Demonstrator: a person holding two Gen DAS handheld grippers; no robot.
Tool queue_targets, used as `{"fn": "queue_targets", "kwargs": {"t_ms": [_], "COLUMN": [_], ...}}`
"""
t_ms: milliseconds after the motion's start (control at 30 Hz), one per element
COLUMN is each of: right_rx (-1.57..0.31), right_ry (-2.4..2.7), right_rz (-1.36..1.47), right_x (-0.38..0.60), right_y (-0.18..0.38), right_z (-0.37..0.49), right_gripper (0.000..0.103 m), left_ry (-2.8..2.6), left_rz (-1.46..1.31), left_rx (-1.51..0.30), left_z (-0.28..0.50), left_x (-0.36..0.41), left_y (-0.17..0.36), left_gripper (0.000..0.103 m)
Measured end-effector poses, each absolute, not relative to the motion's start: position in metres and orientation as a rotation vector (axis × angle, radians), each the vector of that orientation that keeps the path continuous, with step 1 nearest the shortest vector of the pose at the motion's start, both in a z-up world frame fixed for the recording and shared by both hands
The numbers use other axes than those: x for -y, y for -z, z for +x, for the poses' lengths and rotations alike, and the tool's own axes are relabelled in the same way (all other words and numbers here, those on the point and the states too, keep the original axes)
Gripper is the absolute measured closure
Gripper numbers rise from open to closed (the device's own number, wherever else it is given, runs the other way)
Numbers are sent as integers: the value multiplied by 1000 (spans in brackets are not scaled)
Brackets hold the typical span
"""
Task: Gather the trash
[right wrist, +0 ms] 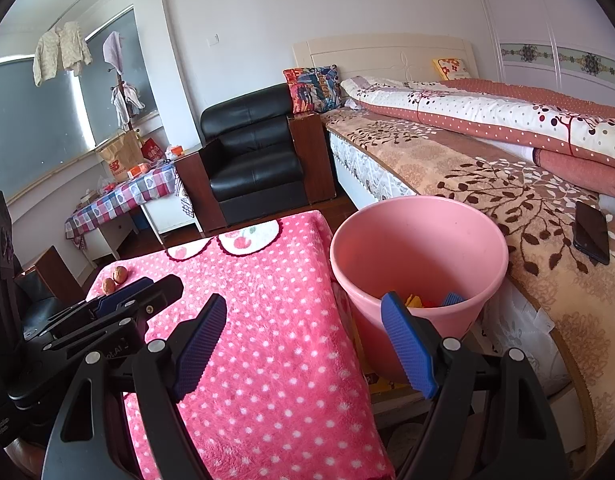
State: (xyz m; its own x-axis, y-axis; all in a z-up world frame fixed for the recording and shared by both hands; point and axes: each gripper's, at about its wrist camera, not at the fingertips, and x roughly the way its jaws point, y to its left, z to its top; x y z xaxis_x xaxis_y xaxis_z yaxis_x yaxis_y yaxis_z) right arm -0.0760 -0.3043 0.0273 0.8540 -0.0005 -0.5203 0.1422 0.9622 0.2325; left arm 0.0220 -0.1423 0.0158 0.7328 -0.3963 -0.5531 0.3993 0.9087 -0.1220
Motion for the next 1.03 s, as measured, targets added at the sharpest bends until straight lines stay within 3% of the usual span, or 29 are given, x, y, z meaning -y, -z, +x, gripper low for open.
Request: {"fn": "queue_targets", "kwargs": {"t_ms": [1033], "right_rx": [-562], "right_ry": [67], "right_rz": [274], "right_x": [303], "right_y": [-18], "right_z": [-73], "right_gripper": [25], "left_ry": [410], "left_rz": [17], "left_rx": [-649], "left_z": [33], "left_x": [143], "left_y": [-9], "left_gripper": [65]}}
